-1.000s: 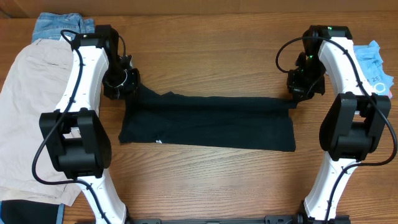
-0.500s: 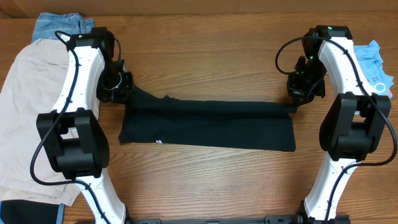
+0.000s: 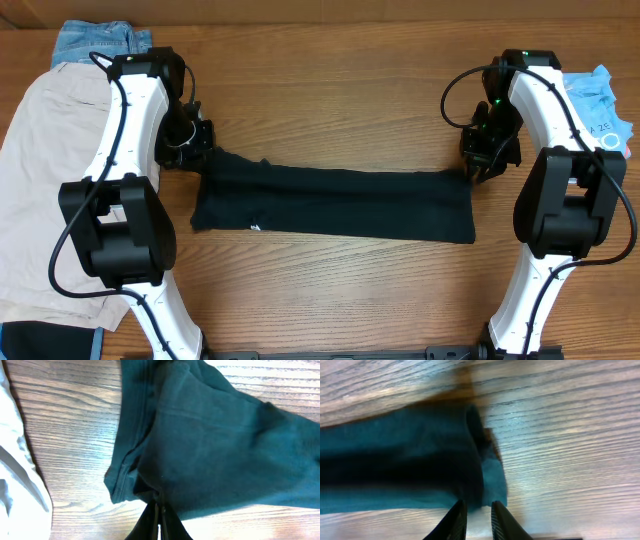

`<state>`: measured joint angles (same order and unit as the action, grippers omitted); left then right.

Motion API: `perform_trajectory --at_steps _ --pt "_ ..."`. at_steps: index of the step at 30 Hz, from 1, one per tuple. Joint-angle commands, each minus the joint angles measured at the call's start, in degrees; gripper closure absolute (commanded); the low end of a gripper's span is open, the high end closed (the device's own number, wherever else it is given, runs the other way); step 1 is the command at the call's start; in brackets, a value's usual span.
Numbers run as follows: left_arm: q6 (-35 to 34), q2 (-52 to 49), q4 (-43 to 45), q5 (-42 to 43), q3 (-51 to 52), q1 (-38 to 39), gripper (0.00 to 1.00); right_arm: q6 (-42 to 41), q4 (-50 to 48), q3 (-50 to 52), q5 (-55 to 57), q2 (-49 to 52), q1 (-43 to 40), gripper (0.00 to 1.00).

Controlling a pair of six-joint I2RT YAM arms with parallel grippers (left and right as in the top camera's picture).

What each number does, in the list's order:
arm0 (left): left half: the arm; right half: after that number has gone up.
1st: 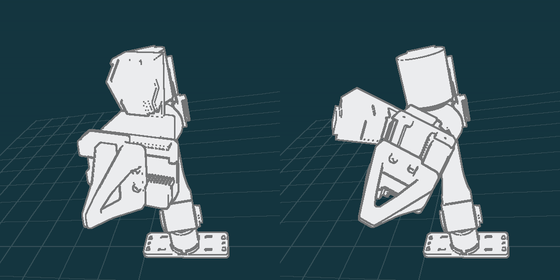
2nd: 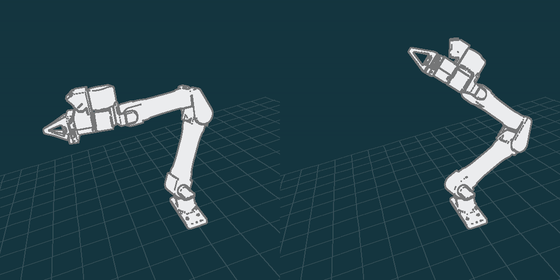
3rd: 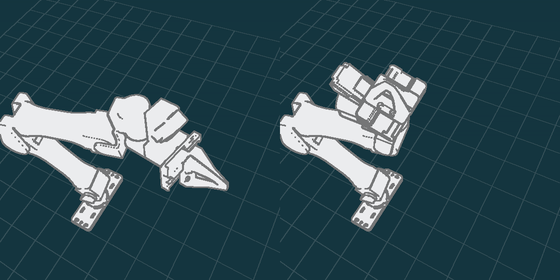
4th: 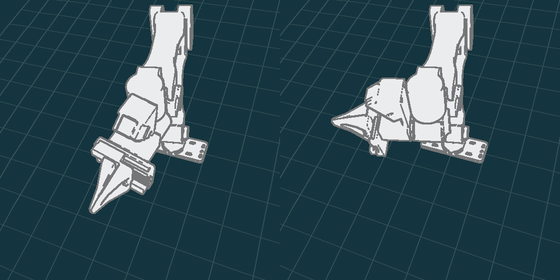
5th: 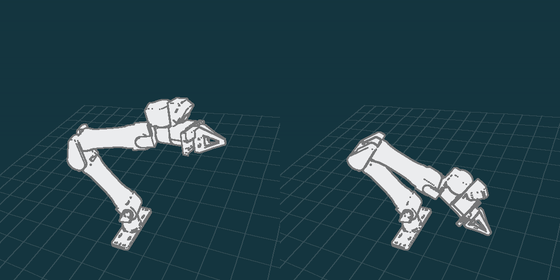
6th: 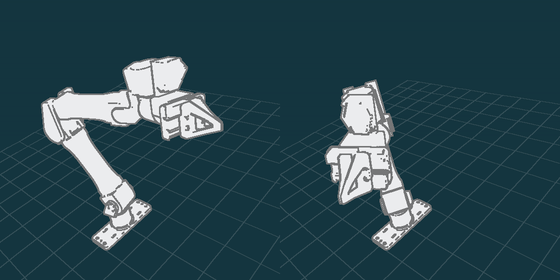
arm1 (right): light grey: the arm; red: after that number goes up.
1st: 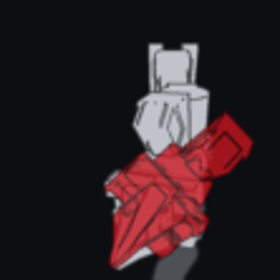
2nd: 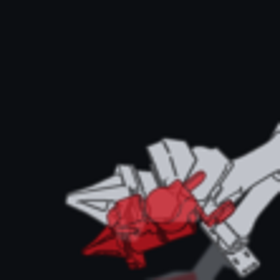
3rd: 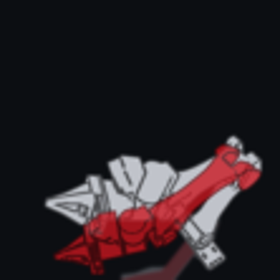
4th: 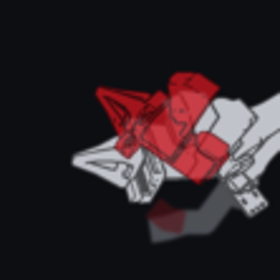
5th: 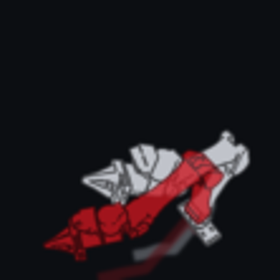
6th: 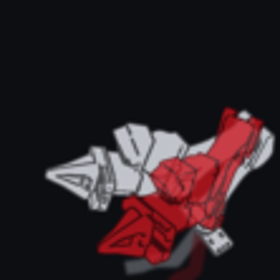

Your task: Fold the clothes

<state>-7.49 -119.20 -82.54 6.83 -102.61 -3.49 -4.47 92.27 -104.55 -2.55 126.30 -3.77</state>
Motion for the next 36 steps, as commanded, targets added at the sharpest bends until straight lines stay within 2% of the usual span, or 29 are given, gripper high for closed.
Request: perform_trajectory --at_steps 1,24,32,36 --pt "0.26 0.81 -0.22 0.68 -0.66 -0.07 0.96 0.00 -0.20 0.46 0.35 -0.94 -0.33 0.78" --pt "1.27 0.81 -7.45 -1.03 -0.55 2.19 0.96 0.00 -1.27 0.46 0.31 -0.94 -0.33 0.75" --pt "1.25 0.81 -6.67 -0.96 3.98 2.64 0.96 0.00 -1.81 0.46 0.31 -0.94 -0.33 0.74" --pt "1.31 0.81 -6.08 -0.63 7.65 3.34 0.94 0.02 -1.88 0.46 0.31 -0.94 -0.33 0.65"
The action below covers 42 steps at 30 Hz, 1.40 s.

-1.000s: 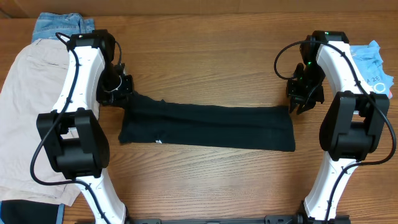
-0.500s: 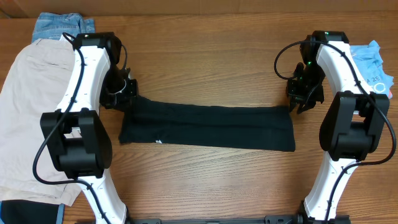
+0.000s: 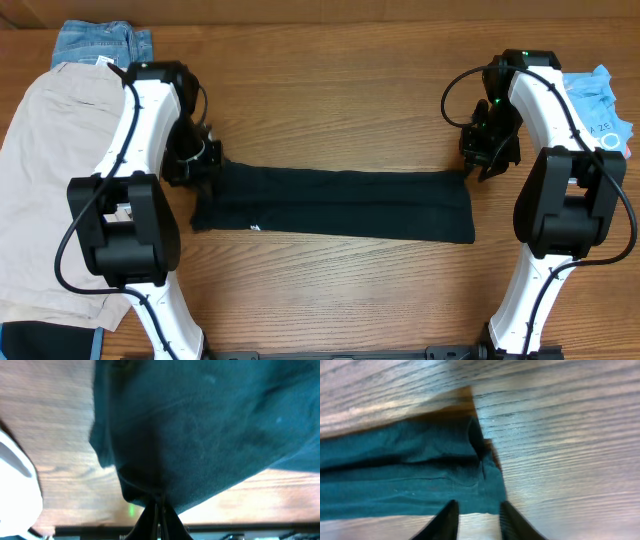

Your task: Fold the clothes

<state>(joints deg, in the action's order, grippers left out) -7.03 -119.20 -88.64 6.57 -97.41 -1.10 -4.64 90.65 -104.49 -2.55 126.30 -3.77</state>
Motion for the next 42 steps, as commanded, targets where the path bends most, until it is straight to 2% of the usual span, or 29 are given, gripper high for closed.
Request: perform_trajectory --at_steps 1,3,4,9,12,15,18,28,42 --pt "0.85 0.81 0.26 -0.66 3.17 1.11 0.93 0.20 -0.31 0.39 0.31 -0.94 -0.35 0.62" --pt "0.83 0.81 1.27 -0.79 4.28 1.18 0.83 0.20 -0.37 0.39 0.28 -0.94 -0.39 0.59" --pt "0.83 0.81 1.38 -0.79 4.42 1.14 0.82 0.20 -0.35 0.39 0.28 -0.94 -0.39 0.57" --pt "0.85 0.81 0.85 -1.44 4.20 1.14 0.80 0.24 -0.37 0.39 0.31 -0.94 -0.39 0.46" --pt "0.81 0.83 0.87 -2.73 4.17 1.14 0.81 0.46 -0.31 0.39 0.26 -0.94 -0.42 0.44" --pt "0.76 0.83 4.33 -2.58 4.15 1.14 0.82 4.39 -0.44 0.39 -3.13 -0.94 -0.50 0.43" --pt "0.81 0.83 9.07 -0.57 4.15 1.38 0.82 8.28 -0.87 0.42 -7.32 -0.94 -0.90 0.38" --pt "-0.72 0.81 15.21 -0.09 4.37 1.57 0.79 10.88 -5.05 8.37 -11.50 -0.94 -4.90 0.38" --pt "-0.70 0.81 16.52 0.57 4.42 1.57 0.76 10.49 -9.97 17.35 -15.72 -0.94 -5.57 0.39"
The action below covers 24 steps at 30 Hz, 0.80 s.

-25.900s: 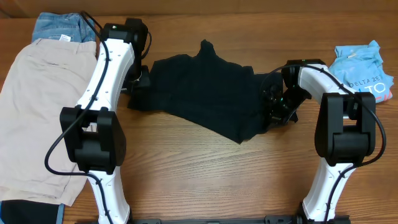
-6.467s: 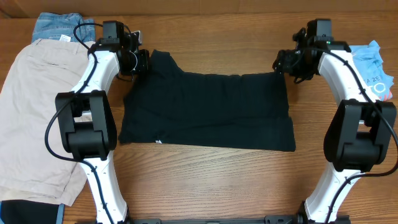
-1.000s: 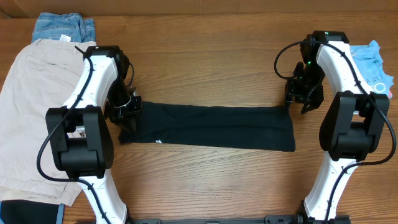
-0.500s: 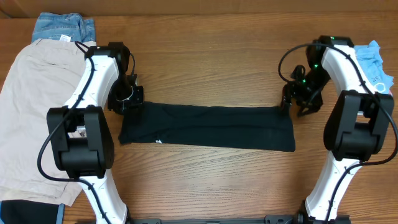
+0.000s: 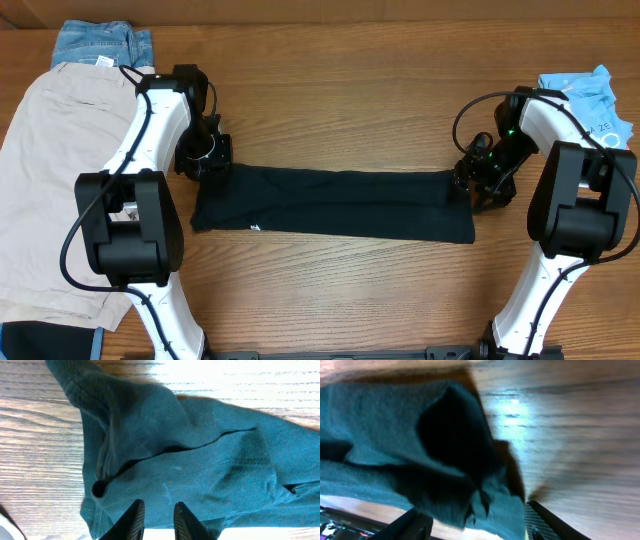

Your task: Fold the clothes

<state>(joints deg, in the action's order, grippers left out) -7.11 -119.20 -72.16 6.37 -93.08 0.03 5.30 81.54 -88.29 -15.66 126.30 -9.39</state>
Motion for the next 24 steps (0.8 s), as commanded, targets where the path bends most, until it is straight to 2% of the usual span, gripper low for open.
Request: perform_trajectory --at_steps 1,2,5,8,11,15,24 --pt "-0.61 0.81 0.04 0.76 0.09 0.44 0.76 0.55 -1.84 1.68 -2.84 -0.94 0.04 0.41" --pt "-0.63 0.81 0.04 0.74 0.09 0.44 0.76 0.52 -3.15 2.36 -3.17 -0.94 0.04 0.42" --pt "-0.63 0.81 0.02 0.94 0.09 0.44 0.77 0.50 -6.01 3.89 -4.66 -0.94 0.04 0.52" --pt "-0.63 0.81 0.02 1.14 0.09 0.44 0.79 0.13 -8.44 4.52 -5.27 -0.94 0.04 0.78" --pt "-0.61 0.81 0.17 1.11 0.07 0.42 0.82 -1.46 -10.84 4.55 -5.22 -0.94 0.04 0.91" --pt "-0.61 0.81 1.16 1.11 -0.31 0.33 0.88 -2.51 -12.81 3.48 -4.79 -0.94 -0.66 0.95" --pt "-0.63 0.83 1.97 1.11 -4.44 0.22 0.88 -7.10 -8.00 -10.29 7.43 -0.94 -3.85 0.95"
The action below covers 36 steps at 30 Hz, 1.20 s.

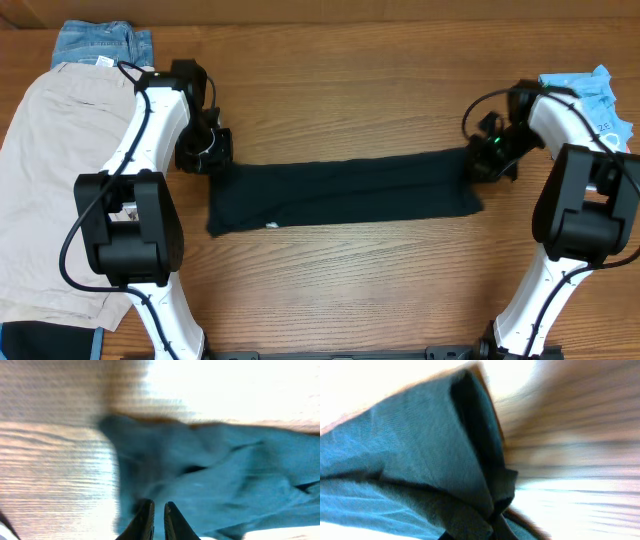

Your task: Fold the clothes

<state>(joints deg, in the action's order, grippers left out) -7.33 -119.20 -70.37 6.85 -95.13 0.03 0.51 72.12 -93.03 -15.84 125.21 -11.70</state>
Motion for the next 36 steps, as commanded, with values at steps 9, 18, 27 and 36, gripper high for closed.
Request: perform_trajectory --at_steps 9,18,27,36 --pt "-0.61 0.81 0.00 0.66 -2.54 0.22 0.87 -2.29 12.90 -18.64 9.62 0.15 2.89 0.93" --pt "-0.59 0.81 -1.42 0.66 -2.51 0.35 0.84 -6.82 15.32 -19.50 9.62 0.17 19.04 0.92" --pt "-0.57 0.83 -2.25 0.66 -2.51 0.35 0.83 -7.98 11.39 -17.16 9.79 0.28 31.47 0.83" --pt "-0.57 0.81 -2.84 0.66 -2.51 0.35 0.84 -8.07 7.69 -14.01 9.79 0.28 35.32 0.78"
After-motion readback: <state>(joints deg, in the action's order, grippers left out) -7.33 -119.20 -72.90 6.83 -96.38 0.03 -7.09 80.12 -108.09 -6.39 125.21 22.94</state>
